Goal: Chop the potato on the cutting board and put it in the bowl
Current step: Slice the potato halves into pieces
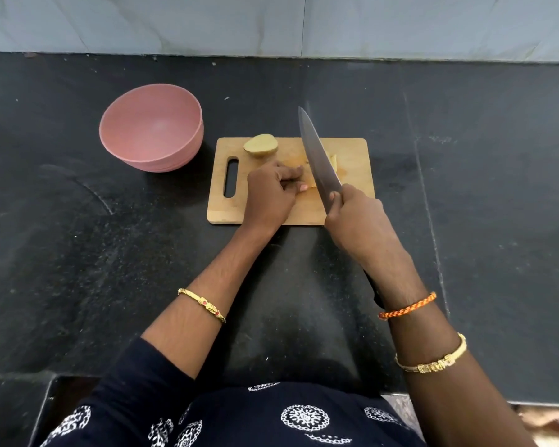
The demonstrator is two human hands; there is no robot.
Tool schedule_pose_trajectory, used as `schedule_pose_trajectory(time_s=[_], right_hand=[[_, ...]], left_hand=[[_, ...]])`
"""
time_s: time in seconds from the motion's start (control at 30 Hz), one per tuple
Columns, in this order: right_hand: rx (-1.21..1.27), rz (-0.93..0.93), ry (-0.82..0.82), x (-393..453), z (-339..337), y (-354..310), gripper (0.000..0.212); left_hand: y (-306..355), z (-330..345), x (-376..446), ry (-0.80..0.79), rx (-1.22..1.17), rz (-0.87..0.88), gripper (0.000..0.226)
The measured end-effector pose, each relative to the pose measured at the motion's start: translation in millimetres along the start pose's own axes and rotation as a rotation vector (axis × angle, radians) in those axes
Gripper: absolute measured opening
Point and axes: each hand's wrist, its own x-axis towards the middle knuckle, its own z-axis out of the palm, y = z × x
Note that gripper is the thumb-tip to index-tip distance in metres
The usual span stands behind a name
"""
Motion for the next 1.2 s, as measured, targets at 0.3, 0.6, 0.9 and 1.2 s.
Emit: schedule_pose_trajectory(time_s=[0.3,0.6,0.9,1.2], right_hand=[[-0.022,0.002,0.005,4,-4,1,0.017],[-0.039,0.004,0.017,5,4,-1,0.026],[-0.15,-0.007,0.05,17,18,-11,0.018],[-0.148,0.07,-0.072,-13,20,11,0.01]], left_hand=[[1,1,0,0.007,0.0,-0.01,0.029],[0,1,-1,0.018,-0.016,-0.009,0.028],[1,1,0,0.009,-0.005,-0.005,0.027],[-1,3,-2,0.054,-0.023,-0.02,0.022]])
